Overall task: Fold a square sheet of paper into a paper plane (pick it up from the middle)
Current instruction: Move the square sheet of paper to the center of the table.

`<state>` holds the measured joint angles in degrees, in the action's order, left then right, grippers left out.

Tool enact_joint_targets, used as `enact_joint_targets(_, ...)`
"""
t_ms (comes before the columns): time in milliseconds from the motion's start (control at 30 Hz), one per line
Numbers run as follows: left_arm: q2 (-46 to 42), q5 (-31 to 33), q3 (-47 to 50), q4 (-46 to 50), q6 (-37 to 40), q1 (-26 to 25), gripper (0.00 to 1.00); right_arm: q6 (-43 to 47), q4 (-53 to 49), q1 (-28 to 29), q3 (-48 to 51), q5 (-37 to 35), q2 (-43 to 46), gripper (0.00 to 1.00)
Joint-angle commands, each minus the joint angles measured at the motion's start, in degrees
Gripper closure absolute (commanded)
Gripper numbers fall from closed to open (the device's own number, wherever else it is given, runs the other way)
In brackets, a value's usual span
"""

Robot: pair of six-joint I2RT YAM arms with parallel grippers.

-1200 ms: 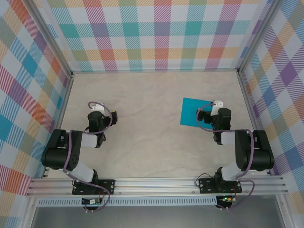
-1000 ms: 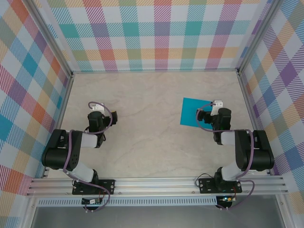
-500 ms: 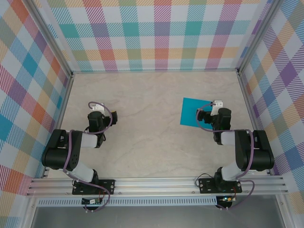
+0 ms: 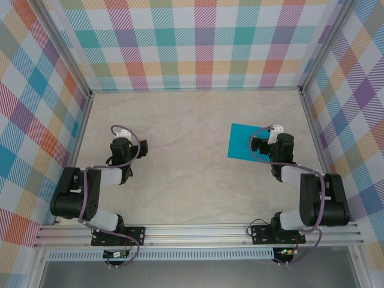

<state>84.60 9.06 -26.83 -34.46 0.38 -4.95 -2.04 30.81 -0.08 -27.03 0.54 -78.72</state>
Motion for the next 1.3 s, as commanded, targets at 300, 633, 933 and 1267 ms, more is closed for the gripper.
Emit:
enact_joint_targets(300,-10.30,-8.58,-24.42,45.05,-18.05,-0.25,0.00,-23.83,-43.82,0.03,-23.38,15.26,3.02,0.00)
enact_joint_targets(633,-5.35,-20.46,-28.80,48.77,-28.41,-1.86,0.00,-32.06,-49.96,4.74,-33.06,23.50,-14.61,0.00)
enact_joint_targets(933,-2.06,-21.55,-29.16,48.73,-30.32,-6.83,0.00,-30.02,-56.44,6.14,-43.98,17.78,-27.58,0.01)
enact_joint_targets(1267,1.28,-21.61,-29.49,46.91,-32.38,-10.83,0.00,-28.93,-61.14,7.18,-48.76,17.50,-34.65,0.02)
